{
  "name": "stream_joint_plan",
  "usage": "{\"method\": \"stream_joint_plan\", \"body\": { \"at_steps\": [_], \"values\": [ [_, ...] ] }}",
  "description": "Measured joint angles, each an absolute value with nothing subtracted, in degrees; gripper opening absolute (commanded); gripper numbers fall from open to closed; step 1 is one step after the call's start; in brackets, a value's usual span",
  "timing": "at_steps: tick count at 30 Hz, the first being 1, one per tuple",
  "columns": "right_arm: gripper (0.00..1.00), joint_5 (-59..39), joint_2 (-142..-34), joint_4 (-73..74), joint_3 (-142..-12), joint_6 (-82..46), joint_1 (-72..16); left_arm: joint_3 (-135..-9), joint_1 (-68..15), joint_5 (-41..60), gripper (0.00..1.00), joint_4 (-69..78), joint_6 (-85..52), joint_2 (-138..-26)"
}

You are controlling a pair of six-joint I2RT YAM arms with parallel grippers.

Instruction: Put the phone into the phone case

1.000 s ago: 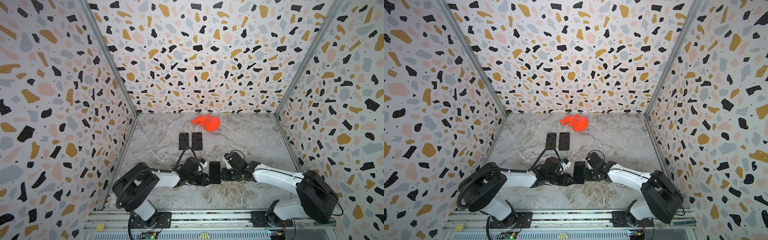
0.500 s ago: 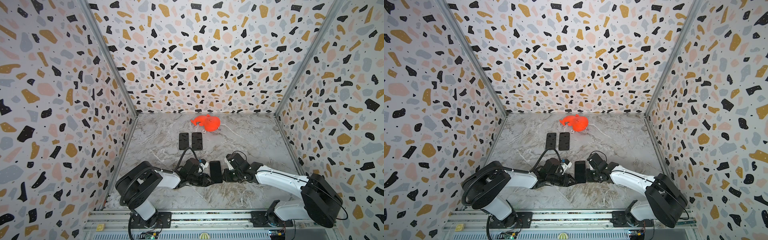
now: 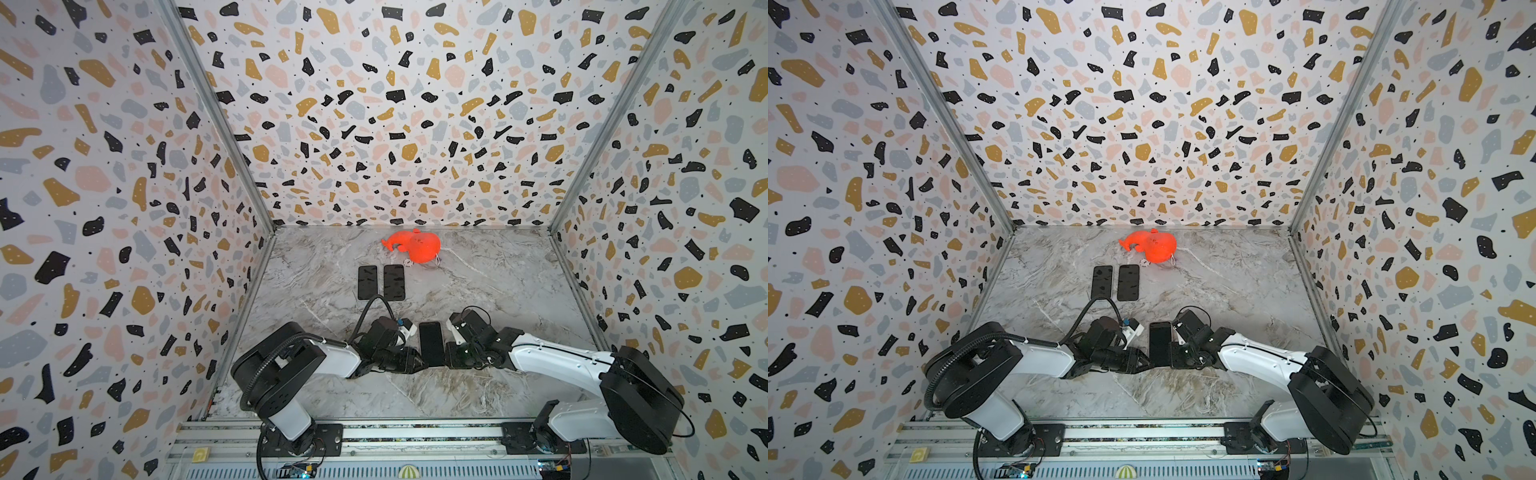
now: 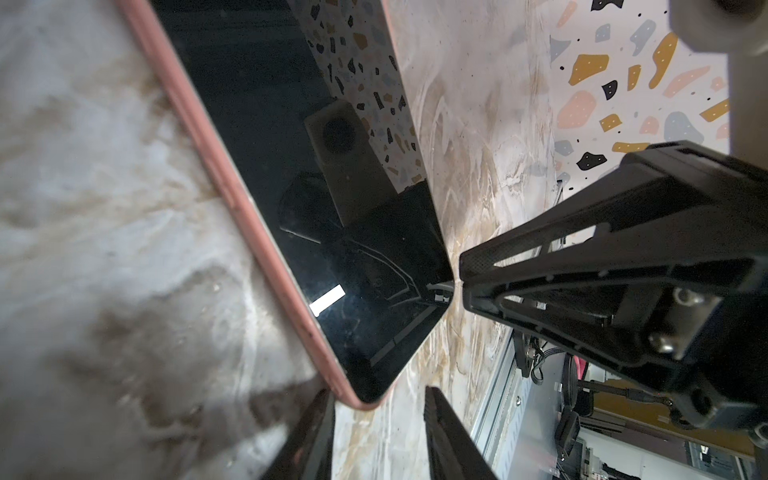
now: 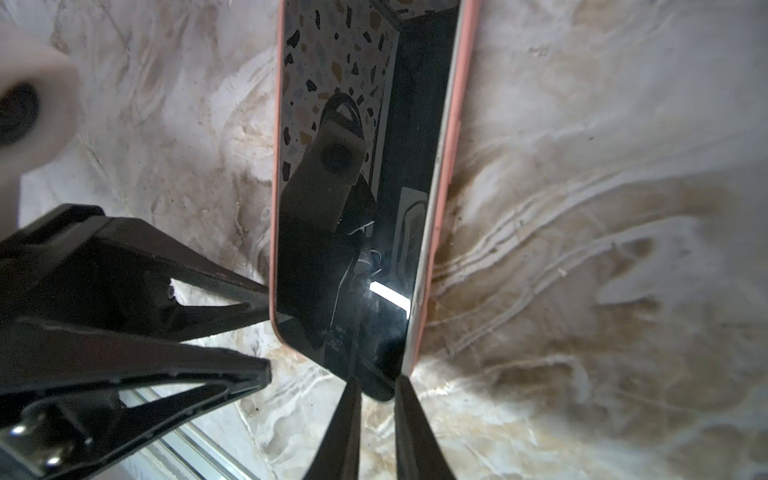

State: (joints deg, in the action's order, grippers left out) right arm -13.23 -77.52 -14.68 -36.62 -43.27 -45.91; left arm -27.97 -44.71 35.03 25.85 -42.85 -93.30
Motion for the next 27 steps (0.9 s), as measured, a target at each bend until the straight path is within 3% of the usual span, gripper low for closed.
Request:
{"method": "stream_joint_plan", "body": {
  "at_steps": [27],
  "values": [
    [0.13, -14.96, -78.78, -11.7, -34.96, -44.1, -45.76, -26.74, -44.71, 35.24, 0.39, 28.77, -43.59, -93.65]
  ]
}}
